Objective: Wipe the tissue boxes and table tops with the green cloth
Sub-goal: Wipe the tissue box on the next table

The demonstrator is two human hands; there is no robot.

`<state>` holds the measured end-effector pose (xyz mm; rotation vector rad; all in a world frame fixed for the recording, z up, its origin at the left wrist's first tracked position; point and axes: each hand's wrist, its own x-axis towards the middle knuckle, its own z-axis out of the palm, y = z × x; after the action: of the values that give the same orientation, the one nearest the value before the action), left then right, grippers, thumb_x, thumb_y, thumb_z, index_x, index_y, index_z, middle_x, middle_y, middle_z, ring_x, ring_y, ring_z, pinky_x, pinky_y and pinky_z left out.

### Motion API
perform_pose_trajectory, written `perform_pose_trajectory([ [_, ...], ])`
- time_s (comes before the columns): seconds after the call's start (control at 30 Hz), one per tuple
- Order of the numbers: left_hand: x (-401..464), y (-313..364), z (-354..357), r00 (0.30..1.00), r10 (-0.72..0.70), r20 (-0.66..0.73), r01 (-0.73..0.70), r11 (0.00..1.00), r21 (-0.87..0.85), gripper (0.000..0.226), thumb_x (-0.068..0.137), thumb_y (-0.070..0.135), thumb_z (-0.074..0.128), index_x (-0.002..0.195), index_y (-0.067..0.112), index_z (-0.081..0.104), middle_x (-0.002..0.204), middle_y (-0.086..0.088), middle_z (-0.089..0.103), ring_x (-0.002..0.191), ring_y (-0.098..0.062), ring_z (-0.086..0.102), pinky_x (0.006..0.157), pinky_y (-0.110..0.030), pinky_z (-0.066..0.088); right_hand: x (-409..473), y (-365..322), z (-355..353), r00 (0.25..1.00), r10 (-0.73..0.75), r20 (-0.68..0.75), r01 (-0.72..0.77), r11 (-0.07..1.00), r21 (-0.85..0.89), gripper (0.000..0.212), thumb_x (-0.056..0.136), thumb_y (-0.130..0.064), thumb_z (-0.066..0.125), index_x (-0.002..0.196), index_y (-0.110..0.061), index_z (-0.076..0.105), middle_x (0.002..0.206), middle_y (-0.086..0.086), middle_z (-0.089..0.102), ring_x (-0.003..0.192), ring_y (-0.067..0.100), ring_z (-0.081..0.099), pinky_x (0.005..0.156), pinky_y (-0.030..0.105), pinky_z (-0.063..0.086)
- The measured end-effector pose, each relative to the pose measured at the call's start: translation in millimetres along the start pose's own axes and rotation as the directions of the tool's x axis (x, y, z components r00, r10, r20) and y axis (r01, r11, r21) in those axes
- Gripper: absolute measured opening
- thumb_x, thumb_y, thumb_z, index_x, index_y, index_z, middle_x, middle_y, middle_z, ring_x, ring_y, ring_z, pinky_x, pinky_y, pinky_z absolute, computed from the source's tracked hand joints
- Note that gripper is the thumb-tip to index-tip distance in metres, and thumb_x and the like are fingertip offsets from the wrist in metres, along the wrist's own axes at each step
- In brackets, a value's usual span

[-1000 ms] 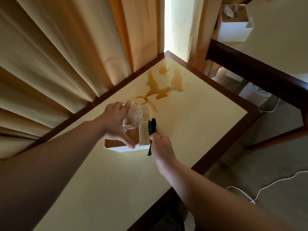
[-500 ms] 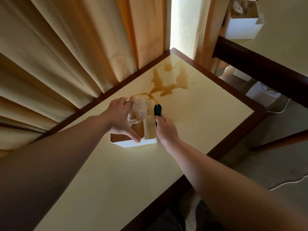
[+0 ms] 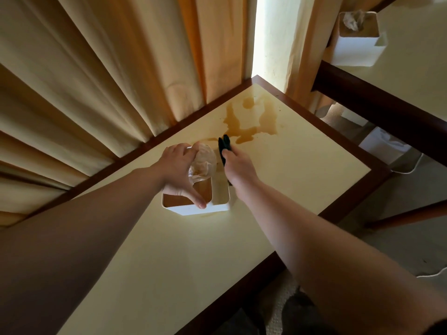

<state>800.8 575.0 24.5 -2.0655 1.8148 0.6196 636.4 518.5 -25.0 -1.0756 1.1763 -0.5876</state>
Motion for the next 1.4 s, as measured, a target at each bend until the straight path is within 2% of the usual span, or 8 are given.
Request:
perform_pose_trajectory([
  [0.17,2,-2,0,1.0,-0.004,-0.007,0.004,1.0,-0.007,0.168,0.034,0.087,0.082,0.161,0.03,-0.01,0.165,-0.001,0.008,0.153,-0.029,0.006,0.126,-0.046,0.016,9,21,-3,0.996,0.092,0.012,-0.092,0.995,0.036,0.037,0.108,-0.034,0.042,0.138,-0.032,0.064,0.104,-0.002,0.075,0.097,0.022,0.07,0.091,0.042,0.056],
  [0.3,3,-4,3,1.0,0.004,-0.023,-0.005,1.0,-0.024,0.169,0.031,0.088,0.081,0.161,0.031,-0.01,0.164,-0.001,0.011,0.151,-0.029,0.008,0.125,-0.045,0.018,-26,50,-8,0.997,0.068,0.033,-0.07,0.996,0.059,0.022,0.106,-0.041,0.046,0.113,-0.046,0.066,0.108,-0.003,0.077,0.102,0.021,0.072,0.098,0.044,0.056],
  [0.4,2,-3,3,1.0,0.012,-0.029,-0.013,1.0,-0.023,0.167,0.036,0.084,0.085,0.161,0.03,-0.011,0.164,-0.001,0.009,0.151,-0.027,0.007,0.125,-0.044,0.016,-60,61,-10,0.998,0.035,0.057,-0.04,0.996,0.084,0.024,0.108,-0.032,0.047,0.108,-0.045,0.066,0.115,0.016,0.068,0.105,0.034,0.064,0.077,0.029,0.049],
  [0.57,2,-3,3,0.999,0.023,-0.032,-0.024,1.0,-0.012,0.166,0.038,0.085,0.084,0.162,0.027,-0.009,0.164,-0.001,0.009,0.151,-0.027,0.007,0.125,-0.044,0.014,-65,47,-8,1.0,0.002,0.029,-0.007,0.988,0.154,0.031,0.106,-0.022,0.05,0.124,-0.038,0.07,0.104,-0.002,0.076,0.087,0.012,0.066,0.071,0.023,0.051],
  [0.7,3,-5,4,0.999,0.027,-0.025,-0.028,0.999,-0.022,0.167,0.035,0.089,0.081,0.162,0.028,-0.009,0.165,-0.001,0.007,0.152,-0.027,0.004,0.126,-0.046,0.013,-35,23,-4,1.0,-0.015,0.013,0.014,0.992,0.122,0.032,0.104,-0.02,0.049,0.118,-0.035,0.073,0.102,-0.003,0.077,0.098,0.025,0.072,0.081,0.036,0.056],
  [0.83,3,-5,4,0.999,0.026,-0.021,-0.026,0.999,-0.027,0.167,0.037,0.087,0.082,0.162,0.028,-0.011,0.165,-0.001,0.006,0.152,-0.026,0.002,0.127,-0.046,0.012,1,6,0,0.999,0.044,-0.001,-0.043,0.994,0.099,0.036,0.106,-0.024,0.049,0.137,-0.03,0.066,0.115,0.0,0.075,0.106,0.024,0.069,0.089,0.039,0.056],
  [1.2,4,-8,8,0.999,0.026,-0.047,-0.028,0.998,-0.058,0.164,0.035,0.085,0.083,0.162,0.031,-0.007,0.165,0.003,0.006,0.152,-0.026,0.003,0.127,-0.046,0.013,-27,56,-19,0.994,0.101,0.053,-0.102,0.994,0.036,0.024,0.106,-0.037,0.052,0.108,-0.031,0.076,0.101,-0.005,0.08,0.098,0.019,0.075,0.092,0.04,0.059],
  [1.4,7,-11,12,0.998,0.029,-0.052,-0.032,0.997,-0.064,0.167,0.026,0.095,0.071,0.16,0.033,-0.008,0.165,0.002,0.006,0.152,-0.028,0.003,0.127,-0.048,0.013,-65,66,-15,0.999,0.033,0.003,-0.033,0.993,0.115,0.025,0.107,-0.028,0.053,0.116,-0.034,0.075,0.1,-0.009,0.078,0.098,0.017,0.07,0.083,0.031,0.052],
])
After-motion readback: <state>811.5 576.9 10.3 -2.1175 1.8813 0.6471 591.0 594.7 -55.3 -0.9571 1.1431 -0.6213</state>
